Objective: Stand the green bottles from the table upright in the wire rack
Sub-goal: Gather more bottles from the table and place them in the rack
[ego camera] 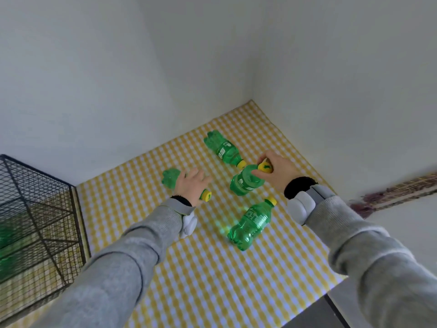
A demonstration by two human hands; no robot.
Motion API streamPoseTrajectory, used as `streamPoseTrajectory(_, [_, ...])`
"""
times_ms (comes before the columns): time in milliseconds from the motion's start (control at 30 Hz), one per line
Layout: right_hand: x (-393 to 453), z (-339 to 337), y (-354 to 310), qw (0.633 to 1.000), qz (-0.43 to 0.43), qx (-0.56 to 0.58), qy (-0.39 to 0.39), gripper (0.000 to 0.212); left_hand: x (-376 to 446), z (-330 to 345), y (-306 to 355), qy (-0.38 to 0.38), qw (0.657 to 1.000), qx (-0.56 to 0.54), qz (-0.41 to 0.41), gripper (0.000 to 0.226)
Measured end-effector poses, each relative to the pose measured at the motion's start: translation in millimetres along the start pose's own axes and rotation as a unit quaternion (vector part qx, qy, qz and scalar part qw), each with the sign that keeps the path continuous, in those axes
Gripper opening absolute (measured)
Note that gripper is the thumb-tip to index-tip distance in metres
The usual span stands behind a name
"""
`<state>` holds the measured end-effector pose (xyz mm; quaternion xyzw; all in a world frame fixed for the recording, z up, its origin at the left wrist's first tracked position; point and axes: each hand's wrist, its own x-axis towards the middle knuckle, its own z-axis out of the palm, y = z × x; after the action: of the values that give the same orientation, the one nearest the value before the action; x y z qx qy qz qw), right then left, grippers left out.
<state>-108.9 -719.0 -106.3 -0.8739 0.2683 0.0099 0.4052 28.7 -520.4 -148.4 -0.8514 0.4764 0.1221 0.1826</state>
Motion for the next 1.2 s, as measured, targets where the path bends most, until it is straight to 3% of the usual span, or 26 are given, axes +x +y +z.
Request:
streamPoseTrajectory(100, [4.1,9.6,-18.9,1.0,-0.021,-0.001,-0.023,0.023,-23.4,-13.0,-17.7,0.018,0.999,-0.03,-0.031,0.057])
streamPoseTrajectory(200, [9.1,23.9,-44.4,0.995,-0.022,-0.085,-0.047,0.023,-49.3,-27.8,-41.1,0.021,0.995,-0.06,-0.077,0.047])
streamPoseTrajectory(367, [17.2,48.9,-96.4,0.985,0.003,-0.167,-0.049,0.022,-97.5,-42.8,-78.8,-0.016,0.987,-0.118,-0.11,0.033])
streamPoseTrajectory(467, [20.1,62.8,-145.7,0.982,-0.024,-0.179,-0.053,0.023,-136.4,-37.1,-93.4,-0.014,0.962,-0.228,-0.152,0.033])
streamPoseTrajectory(667, [18.5,97.9,-261.6,0.977,-0.117,-0.174,-0.037,0.024,-233.0,-37.0,-140.3,0.076,0.909,-0.355,-0.205,0.025])
streamPoseTrajectory(867, [2.2,156.6,-389.8,0.978,-0.185,-0.1,0.014,0.031,-323.7,-47.0,-211.7,0.258,0.861,-0.333,-0.284,0.018])
streamPoseTrajectory(967, [-10.1,192.6,-444.5,0.972,-0.222,-0.076,0.02,0.031,-359.1,-42.8,-254.7,0.312,0.833,-0.32,-0.327,0.017])
streamPoseTrajectory(1200, [-16.0,280.2,-510.4,0.952,-0.271,-0.141,-0.011,0.033,-371.7,3.4,-316.4,0.278,0.829,-0.314,-0.37,0.019])
